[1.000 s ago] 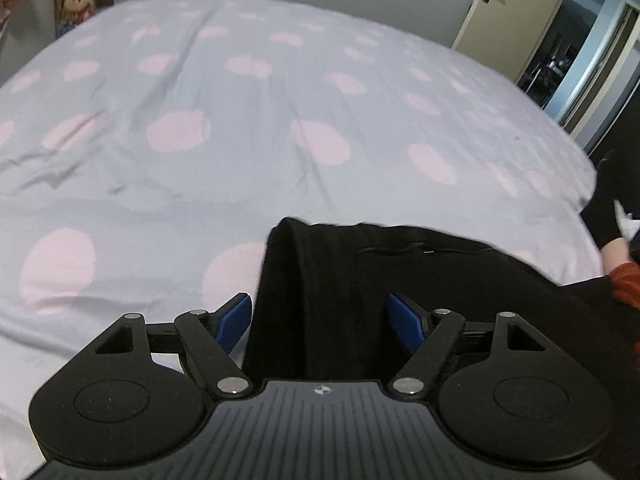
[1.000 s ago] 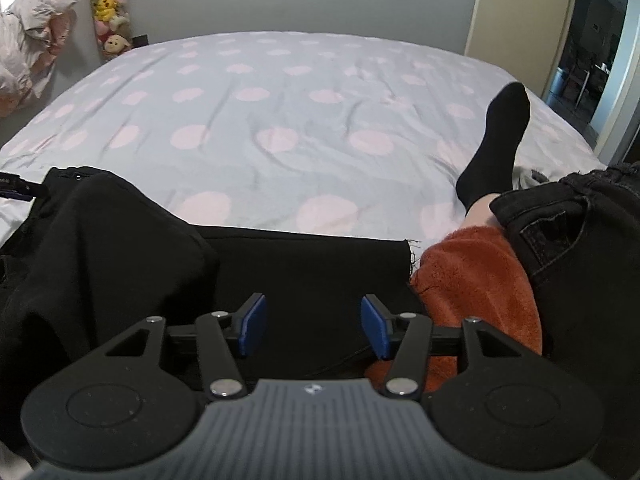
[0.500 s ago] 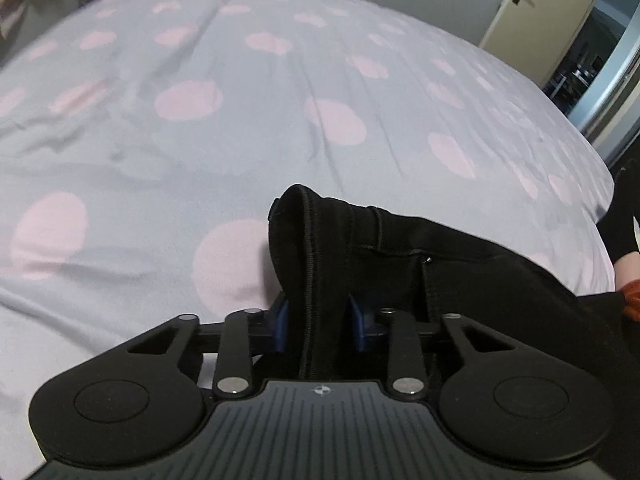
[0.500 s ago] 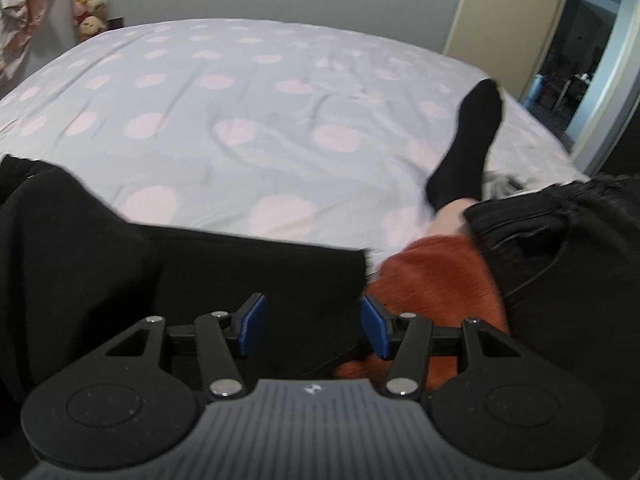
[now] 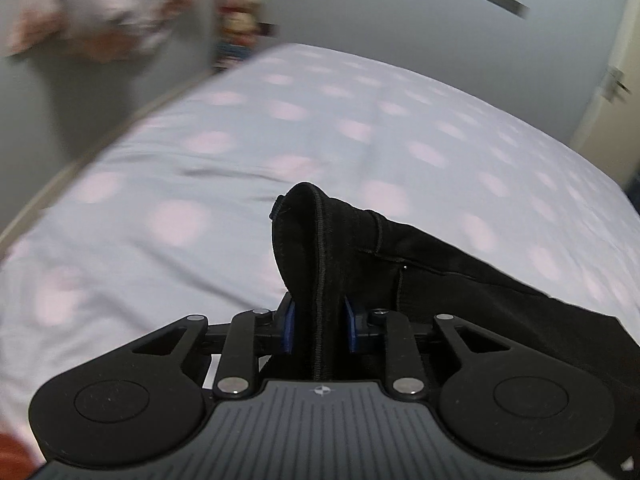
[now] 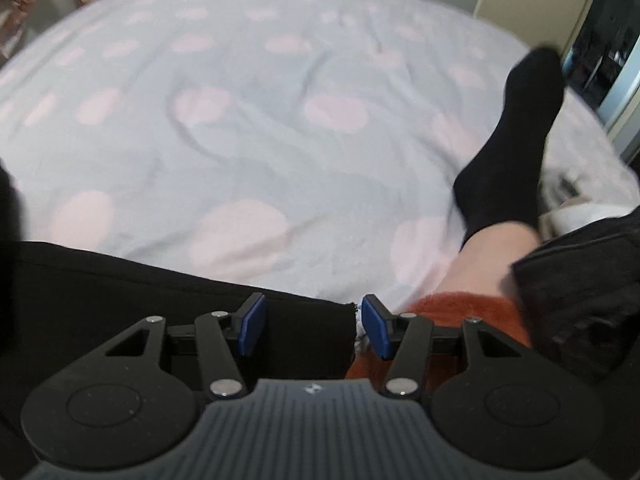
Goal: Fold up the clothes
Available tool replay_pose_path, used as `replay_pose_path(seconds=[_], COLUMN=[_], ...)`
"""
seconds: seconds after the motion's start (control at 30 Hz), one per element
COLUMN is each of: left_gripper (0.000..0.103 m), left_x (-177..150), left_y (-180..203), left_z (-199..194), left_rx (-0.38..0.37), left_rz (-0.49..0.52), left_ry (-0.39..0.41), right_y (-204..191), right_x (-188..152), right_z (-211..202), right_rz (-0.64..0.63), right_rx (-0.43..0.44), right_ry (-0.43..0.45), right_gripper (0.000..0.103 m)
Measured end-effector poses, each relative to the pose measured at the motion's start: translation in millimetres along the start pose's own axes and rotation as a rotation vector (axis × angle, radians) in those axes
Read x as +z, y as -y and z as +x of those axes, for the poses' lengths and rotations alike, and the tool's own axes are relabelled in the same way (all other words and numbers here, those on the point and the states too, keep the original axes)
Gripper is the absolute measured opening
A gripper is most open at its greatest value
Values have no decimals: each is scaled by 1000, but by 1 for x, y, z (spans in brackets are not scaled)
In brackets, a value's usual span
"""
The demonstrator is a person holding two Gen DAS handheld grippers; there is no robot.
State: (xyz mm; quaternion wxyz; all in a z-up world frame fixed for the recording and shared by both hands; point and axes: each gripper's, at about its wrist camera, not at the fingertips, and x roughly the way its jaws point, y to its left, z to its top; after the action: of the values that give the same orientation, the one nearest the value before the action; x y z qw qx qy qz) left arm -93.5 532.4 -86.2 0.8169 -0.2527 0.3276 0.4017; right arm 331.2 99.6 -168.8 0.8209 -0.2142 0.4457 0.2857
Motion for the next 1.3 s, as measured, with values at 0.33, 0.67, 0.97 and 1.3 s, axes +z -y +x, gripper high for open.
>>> replay_pose_path(seconds=[0.33,0.67,0.97,1.3], left_gripper=[27,25,24,24], left_x=[5,27,47,41], left_y=[-22,-38,-37,-36], left_z=[6,-47,-59,-43], left_rx=[88,112,125,155], left_rz=[-46,-112,-68,-48], left_ry=[2,109,134,97], right_y=[12,24,81,32], right_x=[1,47,108,33], right_z=[4,-126,-190,-29], right_rz=[142,225,285,166], right_rx=[-3,29,24,186], right_ry=[-80,239,331,-107], right_gripper=[2,0,5,58])
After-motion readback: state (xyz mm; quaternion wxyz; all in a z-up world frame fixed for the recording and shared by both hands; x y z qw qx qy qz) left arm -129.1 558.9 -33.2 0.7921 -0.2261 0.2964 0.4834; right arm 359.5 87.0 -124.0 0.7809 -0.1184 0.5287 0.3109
